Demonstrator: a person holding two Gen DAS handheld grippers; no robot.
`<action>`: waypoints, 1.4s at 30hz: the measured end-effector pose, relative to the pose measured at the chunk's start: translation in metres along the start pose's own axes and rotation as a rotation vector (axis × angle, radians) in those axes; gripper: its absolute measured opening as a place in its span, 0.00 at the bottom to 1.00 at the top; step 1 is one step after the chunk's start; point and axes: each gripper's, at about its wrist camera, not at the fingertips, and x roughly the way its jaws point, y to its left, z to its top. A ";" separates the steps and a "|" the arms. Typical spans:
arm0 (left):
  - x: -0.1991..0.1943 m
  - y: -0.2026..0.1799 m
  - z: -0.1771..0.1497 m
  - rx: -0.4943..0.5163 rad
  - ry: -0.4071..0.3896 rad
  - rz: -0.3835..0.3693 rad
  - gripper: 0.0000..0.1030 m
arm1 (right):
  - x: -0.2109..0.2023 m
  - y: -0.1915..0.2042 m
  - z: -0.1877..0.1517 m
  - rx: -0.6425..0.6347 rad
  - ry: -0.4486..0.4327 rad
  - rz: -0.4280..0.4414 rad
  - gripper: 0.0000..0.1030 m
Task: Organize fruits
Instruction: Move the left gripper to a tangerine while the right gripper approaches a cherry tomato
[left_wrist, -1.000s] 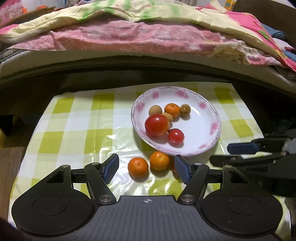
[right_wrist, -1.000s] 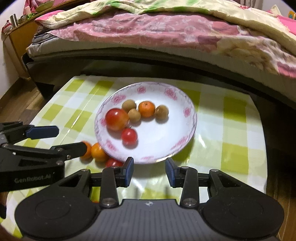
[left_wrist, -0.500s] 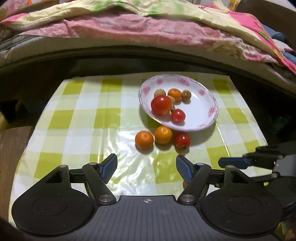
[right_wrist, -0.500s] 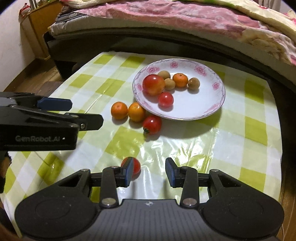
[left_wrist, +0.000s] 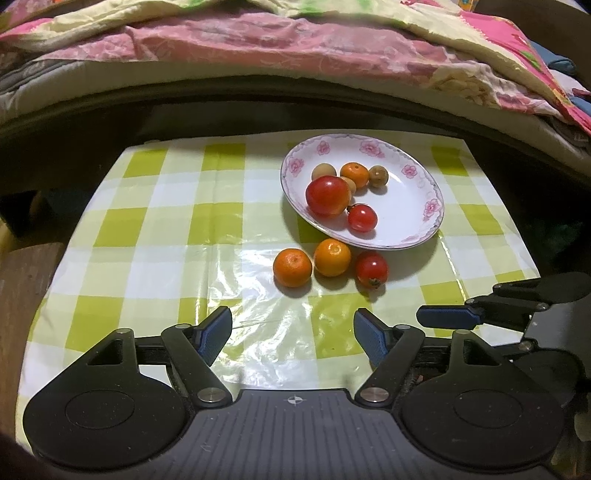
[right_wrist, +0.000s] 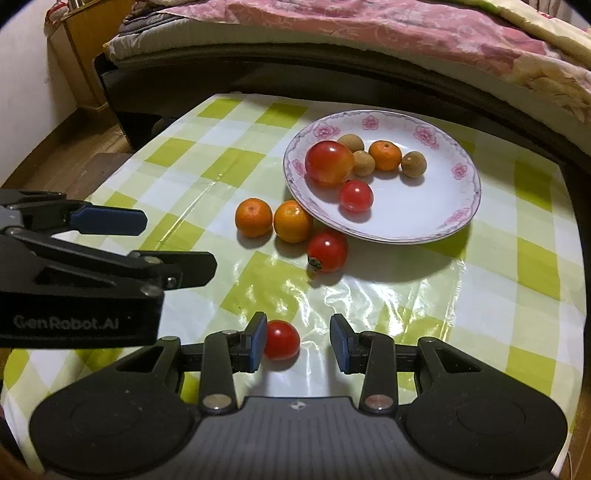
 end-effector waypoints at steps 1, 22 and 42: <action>0.001 0.000 0.001 -0.002 0.001 0.000 0.77 | 0.000 0.000 0.000 -0.001 0.000 0.000 0.39; 0.053 -0.017 0.028 0.259 -0.034 0.047 0.77 | -0.010 -0.005 -0.009 -0.034 0.014 0.062 0.22; 0.074 -0.028 0.022 0.336 0.013 0.002 0.58 | -0.011 -0.020 -0.007 -0.003 0.014 0.073 0.22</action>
